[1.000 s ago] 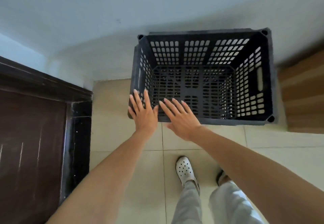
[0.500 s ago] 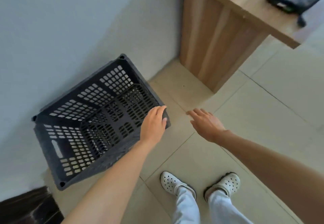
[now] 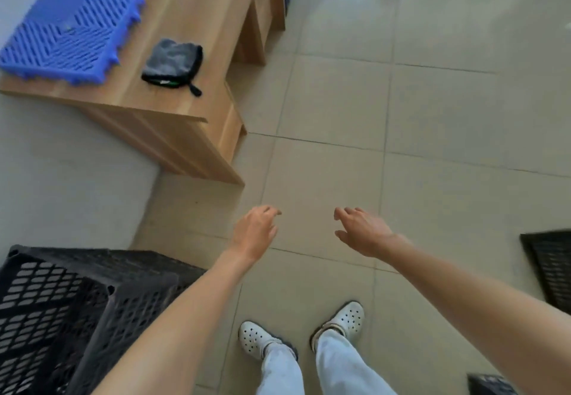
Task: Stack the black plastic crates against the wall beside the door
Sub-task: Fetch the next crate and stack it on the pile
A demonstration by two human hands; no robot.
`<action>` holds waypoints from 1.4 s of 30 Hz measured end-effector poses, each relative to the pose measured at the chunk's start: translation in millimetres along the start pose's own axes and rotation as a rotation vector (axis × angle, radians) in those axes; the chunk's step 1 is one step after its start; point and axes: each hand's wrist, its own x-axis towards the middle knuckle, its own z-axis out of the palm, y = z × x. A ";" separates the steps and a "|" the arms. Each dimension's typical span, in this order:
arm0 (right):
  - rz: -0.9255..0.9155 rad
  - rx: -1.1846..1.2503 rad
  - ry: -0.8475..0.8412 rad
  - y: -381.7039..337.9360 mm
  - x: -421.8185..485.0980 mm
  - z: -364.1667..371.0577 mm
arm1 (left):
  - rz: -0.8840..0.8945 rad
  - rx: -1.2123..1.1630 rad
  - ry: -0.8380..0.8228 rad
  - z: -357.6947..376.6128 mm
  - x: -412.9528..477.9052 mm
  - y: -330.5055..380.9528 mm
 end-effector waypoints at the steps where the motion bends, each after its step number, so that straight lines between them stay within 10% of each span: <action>1: 0.036 0.022 0.010 22.3 -12.2 -11.7 | 0.031 0.014 -0.016 -4.6 12.5 26.0; 29: 1.109 0.635 0.357 517.3 -384.1 -77.9 | 1.095 0.251 -0.389 54.7 232.7 771.4; 42: 1.314 0.930 0.347 748.8 -523.8 13.2 | 1.039 0.255 -0.529 217.8 228.1 1039.0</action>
